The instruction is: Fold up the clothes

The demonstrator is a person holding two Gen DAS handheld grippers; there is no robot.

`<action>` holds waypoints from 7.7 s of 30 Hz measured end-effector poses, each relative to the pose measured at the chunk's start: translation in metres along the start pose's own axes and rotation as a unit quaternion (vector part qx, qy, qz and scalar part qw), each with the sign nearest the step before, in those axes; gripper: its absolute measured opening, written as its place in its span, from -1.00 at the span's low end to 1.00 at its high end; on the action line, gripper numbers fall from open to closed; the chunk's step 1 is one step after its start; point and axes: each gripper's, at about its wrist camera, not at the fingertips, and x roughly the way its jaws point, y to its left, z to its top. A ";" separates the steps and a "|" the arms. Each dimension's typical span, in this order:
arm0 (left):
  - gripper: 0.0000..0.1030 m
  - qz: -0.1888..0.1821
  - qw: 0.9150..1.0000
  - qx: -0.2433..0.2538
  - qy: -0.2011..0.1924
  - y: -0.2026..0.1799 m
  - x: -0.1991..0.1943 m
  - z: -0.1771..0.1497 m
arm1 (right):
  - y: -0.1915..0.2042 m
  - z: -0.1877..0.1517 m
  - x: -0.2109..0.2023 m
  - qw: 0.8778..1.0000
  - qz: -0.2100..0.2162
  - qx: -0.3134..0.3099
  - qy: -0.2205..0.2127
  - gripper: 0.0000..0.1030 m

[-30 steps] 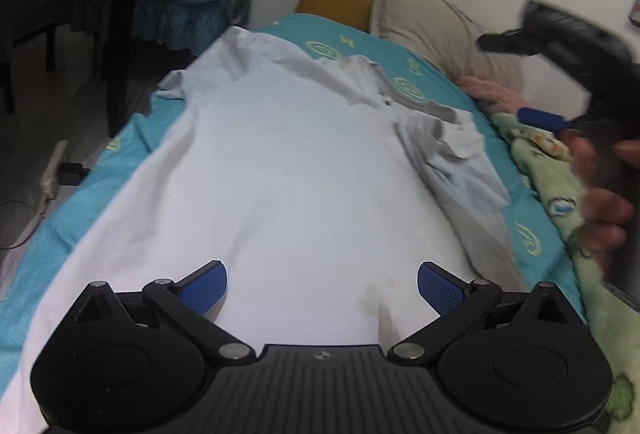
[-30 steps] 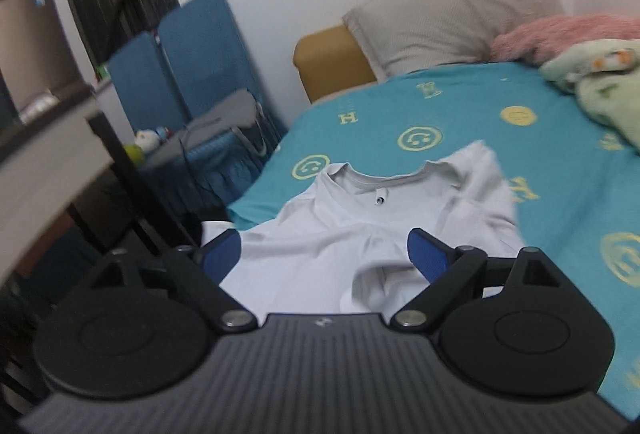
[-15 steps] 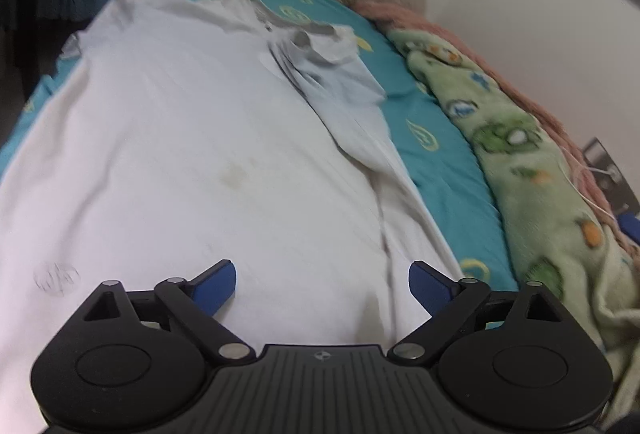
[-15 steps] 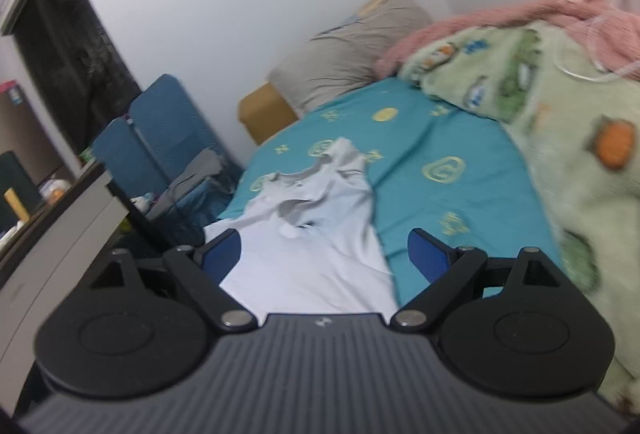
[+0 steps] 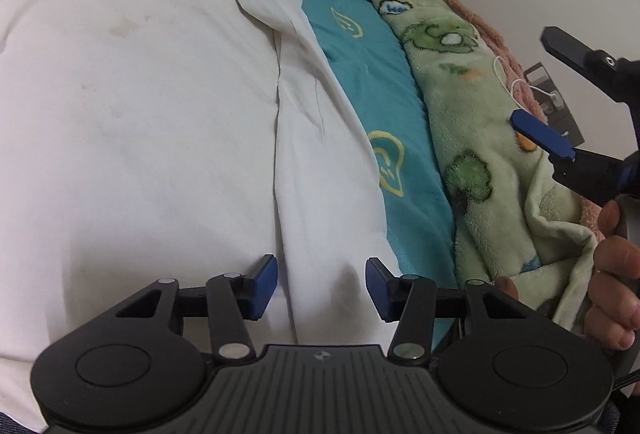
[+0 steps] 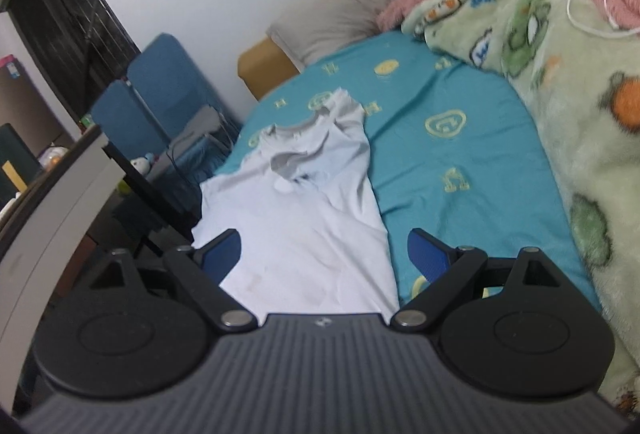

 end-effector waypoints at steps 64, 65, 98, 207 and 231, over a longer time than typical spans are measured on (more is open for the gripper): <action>-0.81 0.113 0.943 -0.006 -0.313 0.075 0.077 0.375 | -0.042 0.000 0.112 0.991 -0.111 0.061 0.049 0.78; -0.80 0.137 0.939 -0.011 -0.314 0.076 0.075 0.377 | -0.042 0.000 0.112 0.991 -0.112 0.062 0.049 0.78; 0.15 0.101 0.992 -0.073 -0.030 0.035 -0.042 0.016 | -0.008 -0.001 0.050 0.998 -0.055 0.010 0.011 0.77; 0.99 0.275 0.929 -0.119 -0.217 0.116 -0.120 0.060 | 0.379 -0.089 0.461 0.807 0.074 -0.560 0.172 0.42; 0.99 0.198 0.917 0.007 -0.347 0.043 -0.131 0.035 | 0.258 0.049 0.358 0.939 -0.022 -0.336 -0.068 -0.94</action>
